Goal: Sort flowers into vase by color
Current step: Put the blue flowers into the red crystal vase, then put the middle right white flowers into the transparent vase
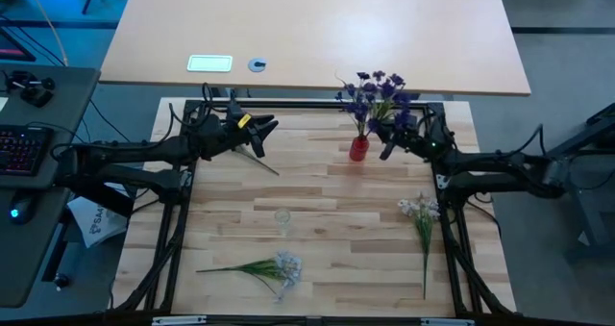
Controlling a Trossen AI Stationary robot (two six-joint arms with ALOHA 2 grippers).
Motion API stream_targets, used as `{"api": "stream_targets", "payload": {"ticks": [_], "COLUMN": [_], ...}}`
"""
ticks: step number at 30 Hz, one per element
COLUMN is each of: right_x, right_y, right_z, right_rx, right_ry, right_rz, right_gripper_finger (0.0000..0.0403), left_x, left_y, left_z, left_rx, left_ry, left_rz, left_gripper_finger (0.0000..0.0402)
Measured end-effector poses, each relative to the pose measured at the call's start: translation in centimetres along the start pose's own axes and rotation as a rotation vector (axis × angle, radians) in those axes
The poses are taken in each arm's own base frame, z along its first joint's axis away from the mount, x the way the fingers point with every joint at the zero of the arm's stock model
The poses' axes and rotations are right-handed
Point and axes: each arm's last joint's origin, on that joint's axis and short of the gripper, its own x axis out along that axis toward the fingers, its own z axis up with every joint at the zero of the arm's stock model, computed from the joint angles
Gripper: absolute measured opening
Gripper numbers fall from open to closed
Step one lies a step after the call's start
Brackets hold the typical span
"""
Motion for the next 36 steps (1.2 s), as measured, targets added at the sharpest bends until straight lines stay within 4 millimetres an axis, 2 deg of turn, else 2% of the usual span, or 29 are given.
{"api": "stream_targets", "payload": {"ticks": [10,15,22,27,32,36], "right_x": [0.1,1.0,3.1,3.9,4.2,4.1], "right_y": [-0.1,-0.1,0.1,0.4,0.6,0.8], "right_z": [-0.8,-0.2,2.0,3.7,5.8,7.4], "right_rx": [0.114,0.121,0.078,-0.044,-0.11,-0.162], "right_ry": [0.08,0.158,0.291,0.416,0.523,0.604], "right_rz": [-0.016,-0.021,0.024,0.047,0.057,0.059], "right_gripper_finger": [0.0056,0.0083,0.0169,0.023,0.0268,0.0284], "left_x": [-0.2,-0.3,-0.5,-0.5,-0.5,-0.5], "left_y": [0.0,0.0,0.0,0.0,0.0,0.0], "left_z": [0.1,0.4,0.6,0.6,0.6,0.6], "left_rx": [0.004,0.043,0.043,0.042,0.042,0.042], "left_ry": [-0.005,-0.018,-0.029,-0.03,-0.03,-0.029], "left_rz": [-0.001,-0.004,0.002,0.003,0.003,0.004], "left_gripper_finger": [0.0114,0.0114,0.0114,0.0114,0.0114,0.0114]}}
